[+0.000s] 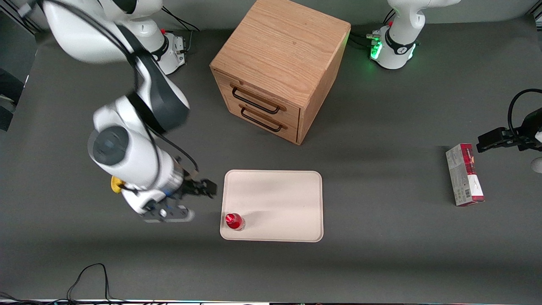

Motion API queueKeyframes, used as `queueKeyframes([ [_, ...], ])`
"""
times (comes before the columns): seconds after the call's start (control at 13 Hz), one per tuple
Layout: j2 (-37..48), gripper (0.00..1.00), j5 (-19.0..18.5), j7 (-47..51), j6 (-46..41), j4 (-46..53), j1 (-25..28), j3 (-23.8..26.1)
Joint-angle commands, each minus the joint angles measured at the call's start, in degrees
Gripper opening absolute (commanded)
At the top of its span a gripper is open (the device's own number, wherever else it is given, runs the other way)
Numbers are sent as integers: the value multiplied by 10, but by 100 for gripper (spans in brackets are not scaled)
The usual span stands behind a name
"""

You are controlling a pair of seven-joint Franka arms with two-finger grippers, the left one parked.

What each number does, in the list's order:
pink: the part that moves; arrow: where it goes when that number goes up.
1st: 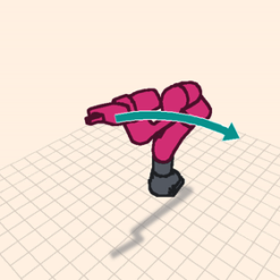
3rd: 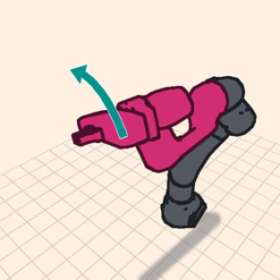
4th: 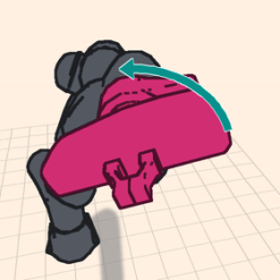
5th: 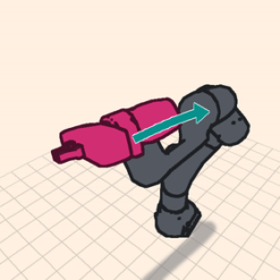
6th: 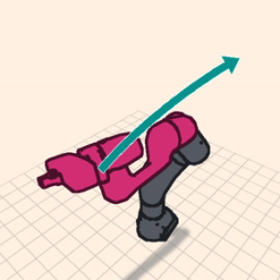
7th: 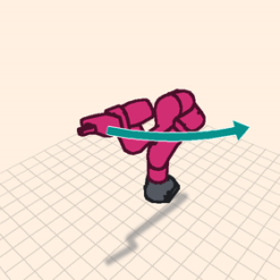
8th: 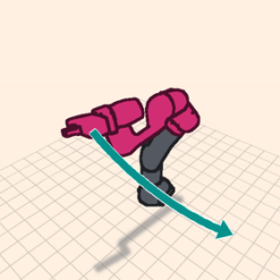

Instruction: Place coke bottle on tray

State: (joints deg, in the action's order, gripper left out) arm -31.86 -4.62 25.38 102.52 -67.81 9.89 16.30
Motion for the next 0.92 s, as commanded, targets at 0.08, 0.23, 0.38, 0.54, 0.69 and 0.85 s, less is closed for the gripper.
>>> queueKeyframes([
  [0.08, 240, 100, 74, -80, -18, -244, -10, -100],
  [0.23, 324, 100, 74, -99, -19, -330, -8, -142],
  [0.38, 382, 100, 74, -105, -34, -372, -8, -165],
  [0.54, 404, 100, 73, -148, -68, -369, -8, -190],
  [0.69, 405, 100, 73, -157, -82, -358, -9, -212],
  [0.85, 387, 100, 73, -168, -87, -334, -11, -213],
])
